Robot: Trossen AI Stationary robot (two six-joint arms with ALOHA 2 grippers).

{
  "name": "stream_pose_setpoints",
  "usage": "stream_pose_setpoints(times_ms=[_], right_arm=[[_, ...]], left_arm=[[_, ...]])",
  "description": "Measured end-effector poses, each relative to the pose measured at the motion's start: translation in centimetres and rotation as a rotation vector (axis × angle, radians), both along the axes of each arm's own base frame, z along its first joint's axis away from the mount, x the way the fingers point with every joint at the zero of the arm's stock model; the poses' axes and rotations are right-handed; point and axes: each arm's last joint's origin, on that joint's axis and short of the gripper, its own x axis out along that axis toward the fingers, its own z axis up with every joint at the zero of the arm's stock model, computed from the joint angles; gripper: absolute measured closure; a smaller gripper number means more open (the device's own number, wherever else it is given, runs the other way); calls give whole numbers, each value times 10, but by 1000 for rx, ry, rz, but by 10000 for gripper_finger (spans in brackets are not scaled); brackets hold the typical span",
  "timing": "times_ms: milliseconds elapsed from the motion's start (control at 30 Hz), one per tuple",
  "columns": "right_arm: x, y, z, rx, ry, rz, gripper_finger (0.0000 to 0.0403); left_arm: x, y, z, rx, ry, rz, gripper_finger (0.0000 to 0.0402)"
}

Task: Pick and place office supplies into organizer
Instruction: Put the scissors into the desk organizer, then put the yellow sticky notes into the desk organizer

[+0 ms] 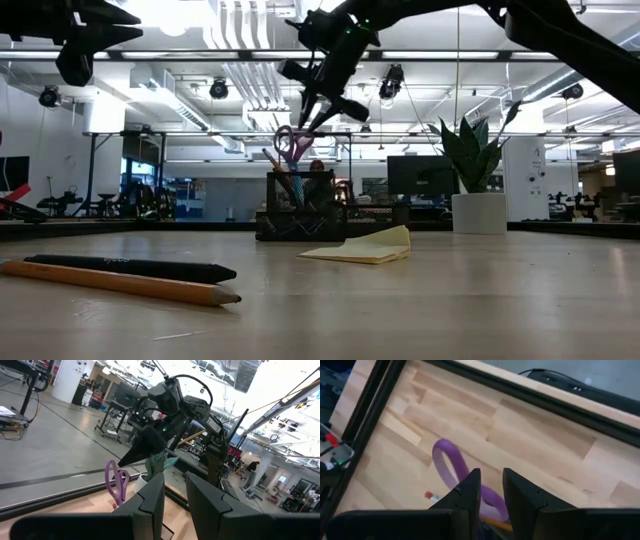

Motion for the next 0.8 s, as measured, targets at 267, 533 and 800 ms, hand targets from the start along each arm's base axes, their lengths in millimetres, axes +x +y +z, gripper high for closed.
stream_pose_setpoints(times_ms=[267,533,800], right_arm=[[-9,2,-2,-7,98,52,330],[-24,45,10,20,280,166,330],[-16,78,14,8,287,213,330]], left_arm=[[0,0,0,-1,0,0,336],[0,0,0,-1,0,-1,336],[0,0,0,0,2,0,336]])
